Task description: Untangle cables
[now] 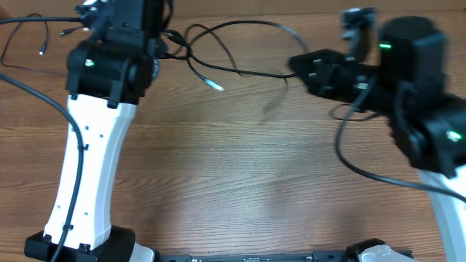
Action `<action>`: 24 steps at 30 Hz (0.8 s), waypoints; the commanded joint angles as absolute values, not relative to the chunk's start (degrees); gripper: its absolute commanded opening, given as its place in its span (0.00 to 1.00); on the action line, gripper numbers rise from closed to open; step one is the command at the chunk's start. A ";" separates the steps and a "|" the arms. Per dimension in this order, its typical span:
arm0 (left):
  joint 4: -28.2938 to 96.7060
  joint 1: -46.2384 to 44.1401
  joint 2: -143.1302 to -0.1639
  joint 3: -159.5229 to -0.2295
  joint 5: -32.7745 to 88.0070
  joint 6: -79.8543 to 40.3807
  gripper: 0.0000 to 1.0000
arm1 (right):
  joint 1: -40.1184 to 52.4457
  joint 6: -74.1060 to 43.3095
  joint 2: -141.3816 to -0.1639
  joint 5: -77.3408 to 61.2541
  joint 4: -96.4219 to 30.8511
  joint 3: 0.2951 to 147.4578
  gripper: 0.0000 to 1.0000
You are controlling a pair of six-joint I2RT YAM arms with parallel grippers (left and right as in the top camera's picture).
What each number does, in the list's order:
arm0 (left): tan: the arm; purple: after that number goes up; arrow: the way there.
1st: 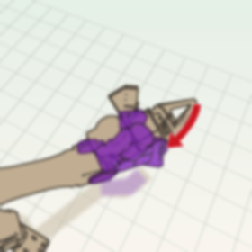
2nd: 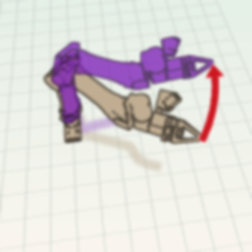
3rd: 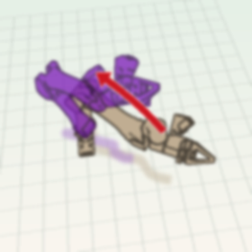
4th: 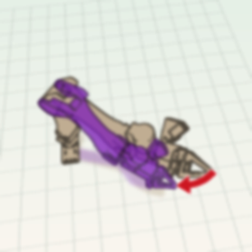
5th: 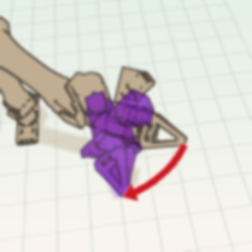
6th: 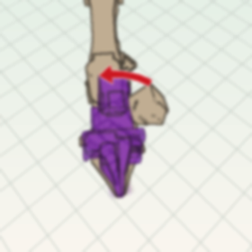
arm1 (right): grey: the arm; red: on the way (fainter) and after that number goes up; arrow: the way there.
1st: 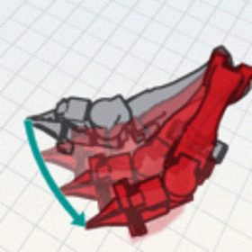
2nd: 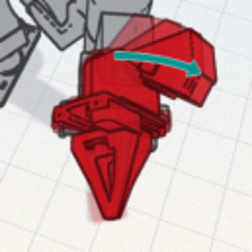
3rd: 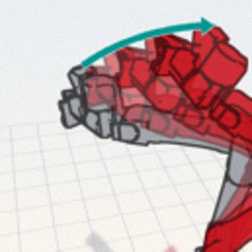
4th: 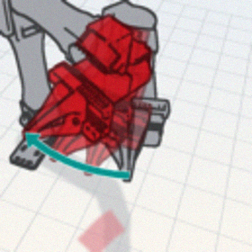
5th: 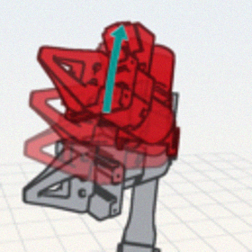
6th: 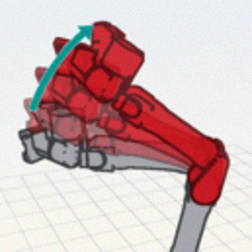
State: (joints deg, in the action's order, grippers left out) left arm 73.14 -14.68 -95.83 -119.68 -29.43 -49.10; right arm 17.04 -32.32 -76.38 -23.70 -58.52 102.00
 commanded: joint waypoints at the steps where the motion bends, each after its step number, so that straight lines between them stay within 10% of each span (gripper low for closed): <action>1: 74.28 -10.96 -96.38 -120.16 -34.06 -48.21 0.04 | 10.55 -30.96 -72.38 -20.58 -58.63 103.22 0.04; 24: 73.45 -8.05 -97.21 -120.16 -27.99 -42.41 0.04 | -12.64 -32.29 -71.11 -11.38 -52.27 103.22 0.04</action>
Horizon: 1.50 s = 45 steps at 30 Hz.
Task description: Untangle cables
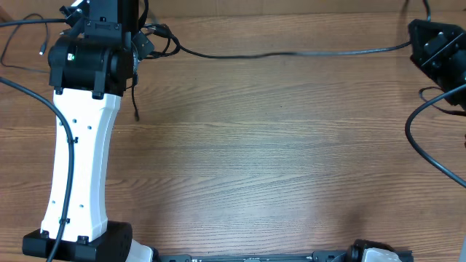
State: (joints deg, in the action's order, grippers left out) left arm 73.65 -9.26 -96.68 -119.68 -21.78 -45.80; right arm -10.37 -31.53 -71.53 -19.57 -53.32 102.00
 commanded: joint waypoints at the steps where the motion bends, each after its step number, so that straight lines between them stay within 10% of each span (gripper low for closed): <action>1: 73.67 -7.62 -97.51 -120.16 -31.75 -42.39 0.04 | -13.45 -32.99 -71.11 -10.15 -52.25 103.22 0.04; 16: 76.16 -4.49 -99.88 -120.16 -28.10 -42.37 0.04 | -22.26 -33.21 -75.31 -1.63 -58.61 103.20 0.06; 21: 75.55 -4.51 -99.88 -120.16 -16.71 -42.28 0.04 | -21.93 -32.47 -78.56 -14.52 -61.80 103.20 0.66; 25: 74.67 -4.51 -99.88 -120.16 -8.86 -40.82 0.04 | -21.76 -29.93 -81.06 -27.86 -63.59 103.20 0.93; 32: 73.06 -4.56 -99.88 -120.16 2.33 -40.21 0.04 | -16.38 -11.88 -84.33 -54.74 -62.96 103.15 1.00; 45: 71.33 -8.29 -99.88 -120.16 13.80 -40.23 0.04 | 12.71 3.60 -90.63 -37.76 -56.07 103.13 1.00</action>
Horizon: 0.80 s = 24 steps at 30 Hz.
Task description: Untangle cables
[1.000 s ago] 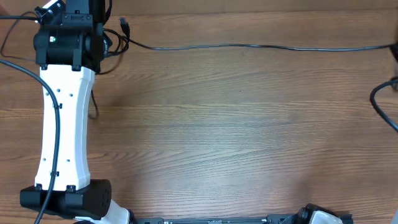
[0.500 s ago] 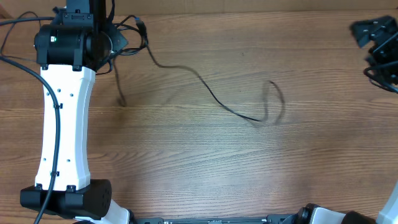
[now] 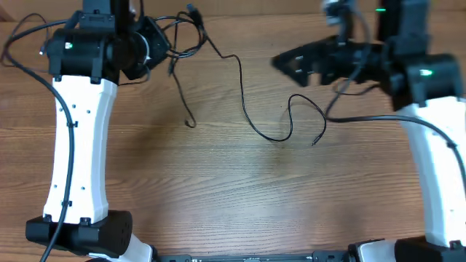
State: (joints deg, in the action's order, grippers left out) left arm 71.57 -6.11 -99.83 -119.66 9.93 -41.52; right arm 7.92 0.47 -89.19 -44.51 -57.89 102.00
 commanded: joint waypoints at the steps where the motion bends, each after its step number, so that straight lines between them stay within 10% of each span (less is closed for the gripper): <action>1: 71.33 -9.32 -99.88 -120.16 13.80 -40.29 0.04 | 15.94 5.04 -91.50 -35.09 -54.63 103.13 1.00; 24: 72.86 -10.52 -99.88 -120.16 25.96 -42.28 0.04 | 26.28 15.35 -97.78 -15.09 -45.63 103.13 0.89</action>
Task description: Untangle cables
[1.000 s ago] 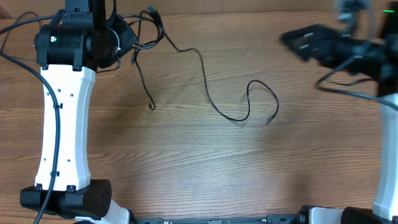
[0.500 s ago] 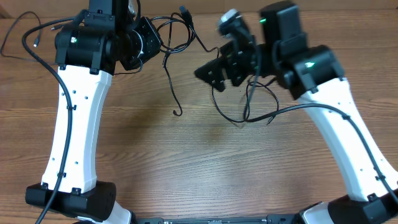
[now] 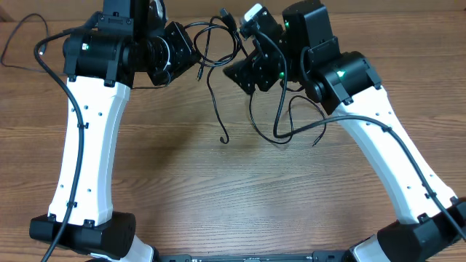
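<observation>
Only the overhead view is given. A knot of thin black cables [image 3: 217, 29] sits at the table's far edge between both arms. My left gripper [image 3: 191, 60] holds it from the left, shut on the strands. From the knot one strand drops to a hooked free end [image 3: 224, 140]. Another runs in a loop [image 3: 279, 132] to a loose tip [image 3: 314, 143]. My right gripper [image 3: 237, 71] is pressed in against the knot from the right. Its jaws are hidden among the wires.
The robots' own black supply cables trail at the far left [image 3: 22, 33] and under the right arm [image 3: 342, 120]. The wooden table [image 3: 233, 204] stretches toward the arm bases at the front edge.
The right arm has moved left, from well clear of the wires to right against the knot. The left gripper shifted slightly right with the bundle. The hooked end now lies further right.
First both grippers were near the far edge with slack cable between them. Then the right gripper stood at the far right with one cable stretched straight to the left gripper. Later that cable lay slack in loops on the table, the right gripper clear. Now it is at the knot.
</observation>
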Action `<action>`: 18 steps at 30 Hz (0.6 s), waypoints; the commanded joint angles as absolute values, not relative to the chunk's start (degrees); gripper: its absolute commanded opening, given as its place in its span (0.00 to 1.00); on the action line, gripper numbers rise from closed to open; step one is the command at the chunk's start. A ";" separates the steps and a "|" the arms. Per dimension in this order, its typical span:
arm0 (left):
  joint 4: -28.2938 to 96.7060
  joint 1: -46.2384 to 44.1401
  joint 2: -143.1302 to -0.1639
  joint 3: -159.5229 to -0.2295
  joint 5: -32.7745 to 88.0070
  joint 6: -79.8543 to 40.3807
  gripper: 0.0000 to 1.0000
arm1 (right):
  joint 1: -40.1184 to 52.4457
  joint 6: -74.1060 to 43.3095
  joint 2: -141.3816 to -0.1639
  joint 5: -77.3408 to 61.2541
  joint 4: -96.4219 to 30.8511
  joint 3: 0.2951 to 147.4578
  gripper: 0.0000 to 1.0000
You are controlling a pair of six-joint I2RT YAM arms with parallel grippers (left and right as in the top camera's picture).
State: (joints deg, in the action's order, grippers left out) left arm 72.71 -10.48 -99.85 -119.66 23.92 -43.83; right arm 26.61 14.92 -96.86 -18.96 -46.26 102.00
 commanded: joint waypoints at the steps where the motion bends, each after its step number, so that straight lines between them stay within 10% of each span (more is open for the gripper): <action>1: 72.90 -10.55 -99.88 -120.16 25.93 -42.17 0.04 | 26.28 15.53 -97.91 -13.61 -45.71 103.13 0.83; 12: 72.84 -10.52 -99.88 -120.16 21.91 -42.19 0.04 | 26.28 13.61 -97.95 -12.84 -46.74 103.15 0.04; 18: 74.15 -10.55 -100.22 -120.16 1.56 -42.19 0.04 | 25.47 2.76 -94.13 -10.37 -45.67 103.26 0.04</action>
State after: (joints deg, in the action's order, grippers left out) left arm 73.03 -10.50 -99.83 -119.66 16.73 -43.27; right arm 26.61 10.63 -97.69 -13.23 -46.59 102.00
